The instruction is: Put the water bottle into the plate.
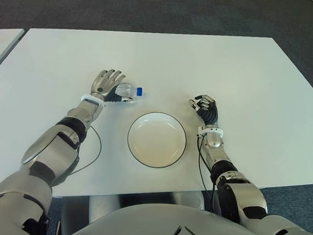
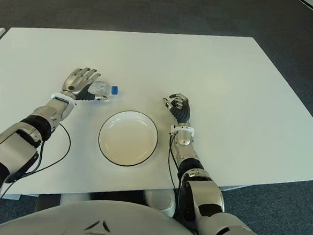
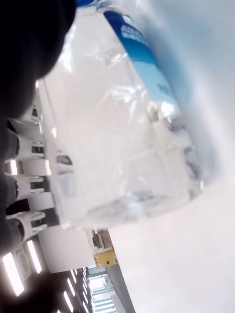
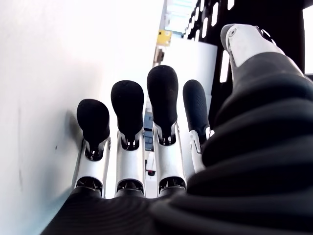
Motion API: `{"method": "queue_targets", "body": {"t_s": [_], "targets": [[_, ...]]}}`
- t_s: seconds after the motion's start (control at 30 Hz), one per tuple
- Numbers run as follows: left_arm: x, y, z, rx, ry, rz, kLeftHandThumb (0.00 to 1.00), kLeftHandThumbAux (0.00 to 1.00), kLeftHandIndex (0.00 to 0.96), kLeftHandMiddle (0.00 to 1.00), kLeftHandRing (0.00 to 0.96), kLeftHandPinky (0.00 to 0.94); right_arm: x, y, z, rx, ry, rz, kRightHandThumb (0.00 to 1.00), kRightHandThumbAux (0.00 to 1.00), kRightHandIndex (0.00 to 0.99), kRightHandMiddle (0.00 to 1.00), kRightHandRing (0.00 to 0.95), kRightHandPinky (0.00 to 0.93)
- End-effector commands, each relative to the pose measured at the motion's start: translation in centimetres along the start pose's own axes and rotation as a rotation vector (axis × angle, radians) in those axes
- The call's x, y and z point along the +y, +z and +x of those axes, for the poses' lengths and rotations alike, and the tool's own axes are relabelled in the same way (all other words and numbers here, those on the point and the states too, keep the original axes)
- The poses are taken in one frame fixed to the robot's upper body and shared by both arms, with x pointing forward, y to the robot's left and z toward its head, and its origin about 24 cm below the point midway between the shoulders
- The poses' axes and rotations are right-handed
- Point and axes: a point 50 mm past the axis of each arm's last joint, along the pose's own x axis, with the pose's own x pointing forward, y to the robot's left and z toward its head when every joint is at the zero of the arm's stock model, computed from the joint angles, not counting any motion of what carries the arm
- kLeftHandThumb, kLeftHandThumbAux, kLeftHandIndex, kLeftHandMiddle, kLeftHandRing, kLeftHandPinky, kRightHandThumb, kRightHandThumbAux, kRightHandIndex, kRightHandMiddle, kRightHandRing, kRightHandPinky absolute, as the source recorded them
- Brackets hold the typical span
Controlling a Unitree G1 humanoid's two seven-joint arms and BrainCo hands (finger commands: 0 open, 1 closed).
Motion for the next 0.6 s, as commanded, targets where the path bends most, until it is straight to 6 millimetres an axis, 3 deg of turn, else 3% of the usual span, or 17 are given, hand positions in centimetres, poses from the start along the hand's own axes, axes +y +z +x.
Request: {"method": "queue_targets", "body": {"t_s": [0.03,0.6], "targets": [[0.0,0.7,0.4,-0.037,-0.035,0.047,0.546,0.159,0.000,0.000,0.000,0.000,0.2,-2.0,-1.3,0.108,0.006,-0.009,0.709,0.726,0.437,0.727,0.729,0.727],[-0.1,2.7,0.8,-0.140,-0.065,0.082,0.596,0.216,0.000,0.000,0.000,0.000,0.0,-2.0,-1.4,0.113,-0.001,0.000,0.709,0.726,0.437,0.723,0.722,0.718]]}}
